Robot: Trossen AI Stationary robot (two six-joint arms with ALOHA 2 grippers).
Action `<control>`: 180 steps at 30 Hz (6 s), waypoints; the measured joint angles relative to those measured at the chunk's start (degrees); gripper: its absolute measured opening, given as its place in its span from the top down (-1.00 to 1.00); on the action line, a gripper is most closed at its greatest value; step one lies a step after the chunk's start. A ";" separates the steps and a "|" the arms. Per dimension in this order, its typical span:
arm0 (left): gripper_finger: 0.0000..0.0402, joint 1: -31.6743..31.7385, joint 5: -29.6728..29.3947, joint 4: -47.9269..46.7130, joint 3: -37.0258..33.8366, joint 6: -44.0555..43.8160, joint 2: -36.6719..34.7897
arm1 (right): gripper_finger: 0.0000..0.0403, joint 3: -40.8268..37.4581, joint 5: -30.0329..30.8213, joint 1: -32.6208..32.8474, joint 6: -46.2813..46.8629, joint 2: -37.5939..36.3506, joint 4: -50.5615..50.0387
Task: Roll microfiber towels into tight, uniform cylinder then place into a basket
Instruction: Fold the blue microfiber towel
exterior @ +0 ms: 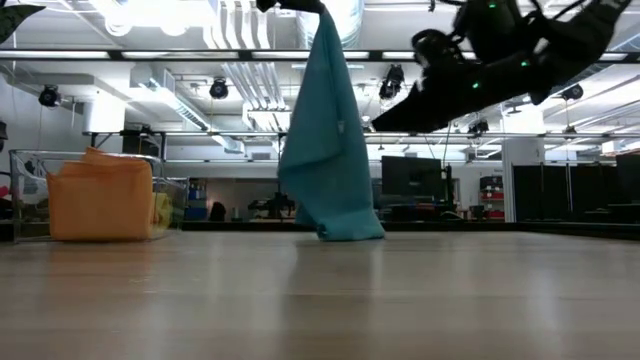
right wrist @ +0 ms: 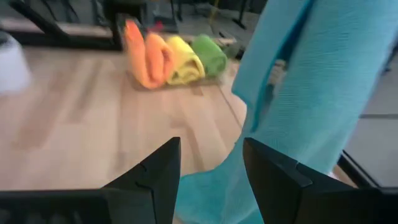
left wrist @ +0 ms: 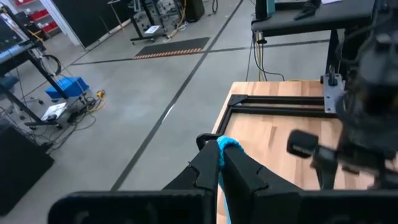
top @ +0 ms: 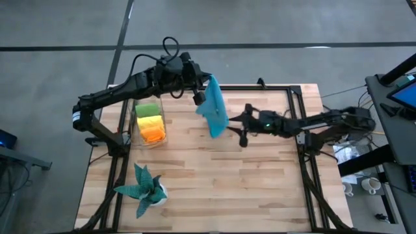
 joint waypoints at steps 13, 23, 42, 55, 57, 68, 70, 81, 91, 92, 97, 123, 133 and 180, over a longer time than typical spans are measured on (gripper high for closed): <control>1.00 -0.02 -0.28 -0.97 0.00 -1.01 0.00 | 0.16 14.04 23.42 3.09 -6.02 18.01 0.22; 1.00 -0.02 -1.32 -3.15 -0.02 -1.01 0.00 | 0.16 16.49 20.44 3.82 -6.05 20.50 0.14; 1.00 -0.02 -1.34 -2.60 -0.02 -1.09 0.00 | 0.46 16.52 20.50 2.67 -3.44 23.12 1.57; 1.00 -0.03 -1.34 -2.38 0.02 -1.11 0.00 | 0.93 16.71 20.50 2.55 -3.19 22.93 0.96; 1.00 -0.04 -1.67 -2.41 0.10 -1.08 0.00 | 0.95 16.70 20.52 2.58 -3.19 21.94 0.28; 1.00 -0.02 -7.96 -3.48 0.04 -1.31 -2.63 | 0.96 16.70 23.80 2.84 -2.41 2.67 -20.49; 1.00 -0.02 -10.49 -3.93 0.00 -2.95 -2.97 | 0.96 16.73 26.67 2.83 -2.32 -2.06 -26.20; 1.00 1.32 -13.91 -7.15 -4.87 -8.77 -2.05 | 0.96 20.73 40.24 2.35 -4.60 -22.38 -44.62; 1.00 7.13 -12.99 4.01 -6.96 -0.08 0.56 | 0.96 32.58 40.85 -8.40 -11.13 -21.24 -49.97; 1.00 8.23 -12.98 4.84 -6.72 1.56 0.82 | 0.96 33.74 39.30 -10.04 -11.56 -20.26 -49.96; 1.00 14.63 -12.66 8.87 -5.26 7.99 1.73 | 0.96 40.14 31.79 -18.30 -13.10 -14.23 -50.66; 1.00 -11.57 -13.58 9.93 -41.76 -15.13 -12.08 | 0.96 11.12 30.89 12.84 17.27 -21.66 -59.80; 1.00 -27.63 -13.61 29.56 -61.92 -36.62 -10.52 | 0.96 -3.72 33.07 35.83 44.69 -16.75 -48.02; 1.00 -16.82 -14.94 40.28 -59.80 -34.70 3.03 | 0.96 9.09 39.18 28.71 61.31 1.79 -74.49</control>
